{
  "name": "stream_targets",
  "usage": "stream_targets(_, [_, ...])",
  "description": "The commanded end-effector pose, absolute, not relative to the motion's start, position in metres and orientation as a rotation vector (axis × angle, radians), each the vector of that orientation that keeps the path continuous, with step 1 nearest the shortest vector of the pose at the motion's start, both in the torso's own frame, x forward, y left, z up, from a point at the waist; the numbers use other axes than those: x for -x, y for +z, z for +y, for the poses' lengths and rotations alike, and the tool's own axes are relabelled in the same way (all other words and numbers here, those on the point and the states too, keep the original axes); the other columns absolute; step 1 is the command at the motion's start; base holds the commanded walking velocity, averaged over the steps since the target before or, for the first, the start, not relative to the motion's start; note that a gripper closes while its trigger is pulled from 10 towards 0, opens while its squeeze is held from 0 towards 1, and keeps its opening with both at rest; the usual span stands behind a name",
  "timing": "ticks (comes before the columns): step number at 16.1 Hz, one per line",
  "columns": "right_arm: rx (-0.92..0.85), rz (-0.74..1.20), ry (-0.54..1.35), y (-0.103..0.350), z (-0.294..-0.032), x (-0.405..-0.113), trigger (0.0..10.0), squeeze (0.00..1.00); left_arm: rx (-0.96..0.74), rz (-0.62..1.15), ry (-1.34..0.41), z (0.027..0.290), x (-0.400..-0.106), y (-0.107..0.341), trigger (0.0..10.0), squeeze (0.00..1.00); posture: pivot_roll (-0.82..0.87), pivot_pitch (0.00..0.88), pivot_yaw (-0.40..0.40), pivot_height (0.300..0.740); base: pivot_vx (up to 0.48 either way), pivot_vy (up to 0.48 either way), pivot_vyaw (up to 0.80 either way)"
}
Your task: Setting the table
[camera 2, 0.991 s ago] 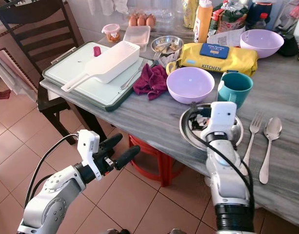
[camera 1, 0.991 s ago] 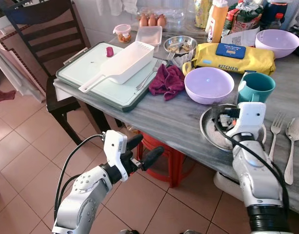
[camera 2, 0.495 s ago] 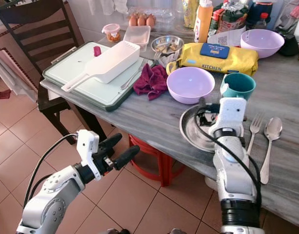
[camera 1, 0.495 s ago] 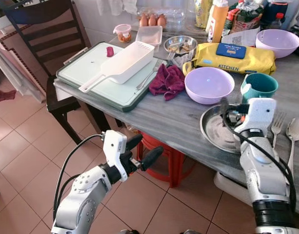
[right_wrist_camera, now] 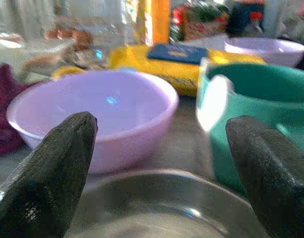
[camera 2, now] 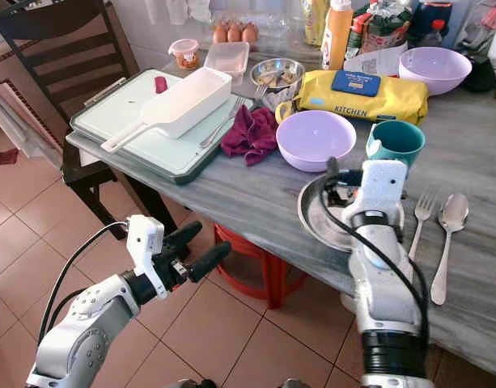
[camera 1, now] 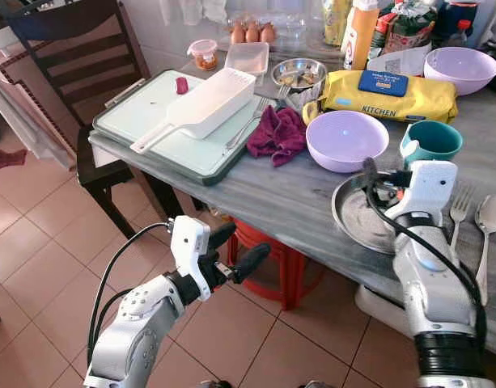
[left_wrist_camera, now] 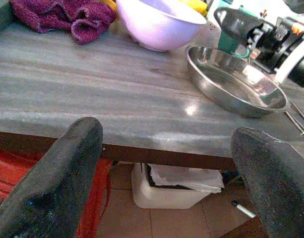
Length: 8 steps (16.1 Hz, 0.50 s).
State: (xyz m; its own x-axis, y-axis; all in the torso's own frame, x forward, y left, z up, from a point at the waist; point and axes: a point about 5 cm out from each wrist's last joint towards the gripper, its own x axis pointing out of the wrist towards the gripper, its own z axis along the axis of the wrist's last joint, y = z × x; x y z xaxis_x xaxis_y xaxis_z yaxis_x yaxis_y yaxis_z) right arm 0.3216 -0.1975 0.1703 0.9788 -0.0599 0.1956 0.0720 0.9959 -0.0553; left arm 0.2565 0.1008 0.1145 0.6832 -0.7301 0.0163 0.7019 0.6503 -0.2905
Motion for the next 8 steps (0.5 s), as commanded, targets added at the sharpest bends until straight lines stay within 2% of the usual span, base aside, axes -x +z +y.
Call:
stream_targets(1, [0.051,-0.224,-0.028,0.176,-0.189,-0.32,10.0,1.0,0.262,0.109,-0.822,0.104,-0.256,0.114,10.0,0.0,-0.04,0.134,0.106,0.74,0.0,0.0,0.0])
stream_targets(5, [0.067,-0.316,0.034,0.197,-0.172,-0.312,10.0,1.0,0.262,0.102,-0.814,0.104,-0.259,0.114,10.0,0.0,-0.04,0.122,0.099,0.74,0.0,0.0,0.0])
stream_targets(8, [0.071,-0.361,0.068,0.203,-0.161,-0.296,10.0,1.0,0.237,0.07,-0.722,0.108,-0.267,0.114,10.0,0.0,-0.06,0.113,0.098,0.74,0.0,0.0,0.0])
